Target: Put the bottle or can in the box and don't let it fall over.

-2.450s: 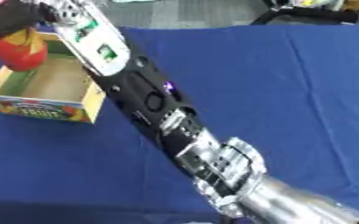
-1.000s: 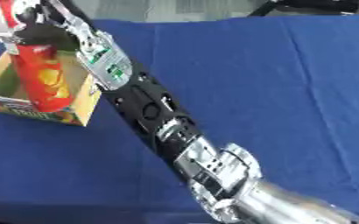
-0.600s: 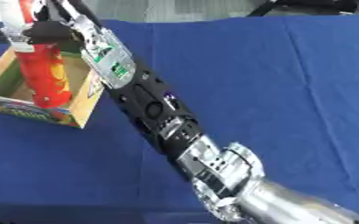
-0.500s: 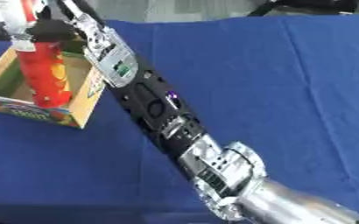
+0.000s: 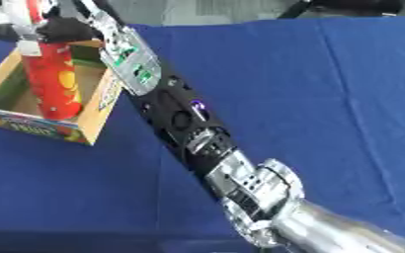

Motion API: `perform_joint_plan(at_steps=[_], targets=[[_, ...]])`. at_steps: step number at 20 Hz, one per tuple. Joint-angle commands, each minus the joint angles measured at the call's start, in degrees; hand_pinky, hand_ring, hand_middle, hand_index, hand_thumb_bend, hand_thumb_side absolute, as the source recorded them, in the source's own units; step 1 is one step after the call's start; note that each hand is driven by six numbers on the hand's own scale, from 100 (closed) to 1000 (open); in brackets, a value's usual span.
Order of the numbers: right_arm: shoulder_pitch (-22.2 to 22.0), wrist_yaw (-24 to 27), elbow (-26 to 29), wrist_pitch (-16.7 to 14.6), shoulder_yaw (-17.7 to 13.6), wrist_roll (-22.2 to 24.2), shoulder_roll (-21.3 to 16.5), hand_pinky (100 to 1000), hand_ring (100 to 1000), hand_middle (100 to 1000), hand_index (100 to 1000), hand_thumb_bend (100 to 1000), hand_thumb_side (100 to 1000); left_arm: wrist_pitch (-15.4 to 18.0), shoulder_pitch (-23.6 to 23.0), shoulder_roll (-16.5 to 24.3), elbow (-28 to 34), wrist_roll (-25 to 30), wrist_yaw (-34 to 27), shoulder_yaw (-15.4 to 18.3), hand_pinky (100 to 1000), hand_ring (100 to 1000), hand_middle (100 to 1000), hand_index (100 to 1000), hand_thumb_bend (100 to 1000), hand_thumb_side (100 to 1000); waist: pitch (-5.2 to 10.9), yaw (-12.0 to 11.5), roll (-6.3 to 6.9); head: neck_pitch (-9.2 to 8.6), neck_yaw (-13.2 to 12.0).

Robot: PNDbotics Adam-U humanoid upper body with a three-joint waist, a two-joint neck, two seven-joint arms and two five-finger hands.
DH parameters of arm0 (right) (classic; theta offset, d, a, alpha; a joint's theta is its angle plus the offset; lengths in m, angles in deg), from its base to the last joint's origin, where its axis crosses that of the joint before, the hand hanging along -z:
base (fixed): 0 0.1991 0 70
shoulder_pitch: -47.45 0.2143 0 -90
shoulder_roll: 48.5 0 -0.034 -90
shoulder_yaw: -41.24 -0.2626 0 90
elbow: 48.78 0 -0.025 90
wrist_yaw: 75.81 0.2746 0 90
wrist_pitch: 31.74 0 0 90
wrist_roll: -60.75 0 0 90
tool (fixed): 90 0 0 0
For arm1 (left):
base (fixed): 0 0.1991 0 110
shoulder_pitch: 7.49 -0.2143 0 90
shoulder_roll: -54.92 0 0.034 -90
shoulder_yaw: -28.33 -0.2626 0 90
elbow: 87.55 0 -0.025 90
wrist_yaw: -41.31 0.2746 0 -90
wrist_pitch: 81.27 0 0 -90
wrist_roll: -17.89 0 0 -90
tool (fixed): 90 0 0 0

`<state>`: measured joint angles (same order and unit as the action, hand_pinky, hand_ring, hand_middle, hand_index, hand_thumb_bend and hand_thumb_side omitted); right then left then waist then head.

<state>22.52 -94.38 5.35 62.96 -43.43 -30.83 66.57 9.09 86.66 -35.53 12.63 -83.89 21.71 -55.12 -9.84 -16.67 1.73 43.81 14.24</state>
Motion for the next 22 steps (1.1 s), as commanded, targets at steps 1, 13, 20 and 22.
perform_joint_plan(at_steps=[1, 13, 20, 22], targets=[[2.0, -0.2, 1.9, -0.1, -0.4, -1.3, -1.0, 932, 1000, 1000, 963, 1000, 410, 0.1, 0.3, 0.7, 0.8, 0.2, 0.2, 0.4, 723, 1000, 911, 848, 496, 892, 1.07, 0.0, 0.42, 0.31, 0.0], [2.6, 1.0, 3.6, 0.0, -0.7, -2.3, -2.2, 923, 1000, 1000, 951, 1000, 393, 0.1, 0.2, 1.0, 0.8, 0.3, 0.2, 0.5, 724, 1000, 911, 847, 497, 890, 1.90, 0.3, 0.56, 0.31, -0.2], [1.8, 3.2, 4.3, 0.5, -0.5, -1.1, -3.4, 897, 1000, 1000, 941, 985, 363, 0.2, -0.2, 1.2, 0.7, 0.2, 0.2, 0.6, 724, 1000, 910, 847, 496, 888, 2.68, 1.0, 0.80, 0.31, -0.8], [1.2, 4.6, 5.0, 0.8, -0.2, -0.4, -4.5, 884, 1000, 1000, 932, 968, 348, 0.2, -0.4, 1.3, 0.7, 0.1, 0.2, 0.6, 724, 1000, 909, 847, 496, 888, 3.04, 1.4, 0.84, 0.31, -1.1]])
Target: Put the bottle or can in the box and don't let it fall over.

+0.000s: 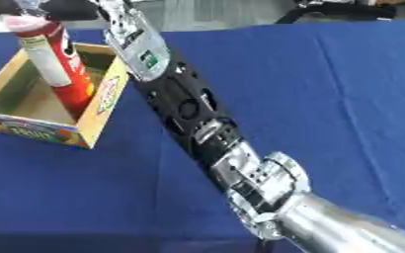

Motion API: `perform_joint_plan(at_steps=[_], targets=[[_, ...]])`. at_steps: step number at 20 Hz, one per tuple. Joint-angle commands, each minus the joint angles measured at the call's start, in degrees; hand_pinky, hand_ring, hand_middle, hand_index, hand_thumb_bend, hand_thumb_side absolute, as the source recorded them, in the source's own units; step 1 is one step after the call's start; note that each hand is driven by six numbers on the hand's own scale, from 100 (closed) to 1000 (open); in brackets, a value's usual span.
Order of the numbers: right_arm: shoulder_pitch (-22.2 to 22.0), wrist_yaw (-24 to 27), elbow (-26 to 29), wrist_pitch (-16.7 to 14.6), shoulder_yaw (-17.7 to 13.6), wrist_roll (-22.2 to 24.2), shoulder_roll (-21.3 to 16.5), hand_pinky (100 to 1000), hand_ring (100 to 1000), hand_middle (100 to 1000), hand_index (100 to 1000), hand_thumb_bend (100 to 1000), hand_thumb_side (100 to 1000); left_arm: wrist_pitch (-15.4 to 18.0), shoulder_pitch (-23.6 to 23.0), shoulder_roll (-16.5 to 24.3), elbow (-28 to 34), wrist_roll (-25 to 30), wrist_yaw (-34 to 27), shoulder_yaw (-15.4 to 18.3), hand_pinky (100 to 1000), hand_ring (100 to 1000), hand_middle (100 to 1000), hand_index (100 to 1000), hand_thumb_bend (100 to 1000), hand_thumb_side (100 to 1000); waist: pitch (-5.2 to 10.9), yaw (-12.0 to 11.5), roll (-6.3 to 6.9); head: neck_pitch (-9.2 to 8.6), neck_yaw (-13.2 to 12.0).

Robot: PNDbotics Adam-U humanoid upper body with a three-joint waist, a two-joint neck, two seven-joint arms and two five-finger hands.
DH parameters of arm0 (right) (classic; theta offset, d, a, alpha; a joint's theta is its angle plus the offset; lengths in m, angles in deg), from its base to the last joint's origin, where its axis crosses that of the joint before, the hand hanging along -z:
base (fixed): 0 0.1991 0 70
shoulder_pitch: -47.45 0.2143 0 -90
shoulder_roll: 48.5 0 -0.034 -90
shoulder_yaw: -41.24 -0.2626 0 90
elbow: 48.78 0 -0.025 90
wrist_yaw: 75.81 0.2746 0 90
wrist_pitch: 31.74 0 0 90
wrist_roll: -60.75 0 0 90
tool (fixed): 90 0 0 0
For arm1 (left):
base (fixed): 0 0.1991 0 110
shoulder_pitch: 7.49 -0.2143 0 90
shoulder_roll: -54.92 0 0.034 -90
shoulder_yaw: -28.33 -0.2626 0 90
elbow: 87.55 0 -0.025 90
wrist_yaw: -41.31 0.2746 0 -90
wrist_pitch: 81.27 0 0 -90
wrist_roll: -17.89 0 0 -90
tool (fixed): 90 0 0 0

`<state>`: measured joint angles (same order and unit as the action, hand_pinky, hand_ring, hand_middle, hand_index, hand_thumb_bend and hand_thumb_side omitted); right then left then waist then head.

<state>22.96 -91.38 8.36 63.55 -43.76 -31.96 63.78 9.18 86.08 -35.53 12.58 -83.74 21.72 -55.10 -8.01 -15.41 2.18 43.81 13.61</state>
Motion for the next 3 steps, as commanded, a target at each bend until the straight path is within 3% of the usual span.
perform_joint_plan(at_steps=[1, 3], targets=[[0.4, 2.4, 2.6, 0.4, 0.4, 1.1, -2.5, 880, 1000, 1000, 928, 959, 339, 0.1, 0.0, 1.4, 0.7, -0.1, 0.3, 0.6, 724, 1000, 909, 847, 496, 888, 1.39, 0.3, 0.41, 0.31, -0.7], [-0.4, 3.7, 3.7, 0.9, 0.7, 1.7, -4.2, 873, 1000, 1000, 919, 940, 323, 0.2, -0.2, 1.4, 0.6, -0.1, 0.3, 0.7, 724, 1000, 909, 847, 496, 888, 1.67, 0.6, 0.45, 0.31, -1.0]])
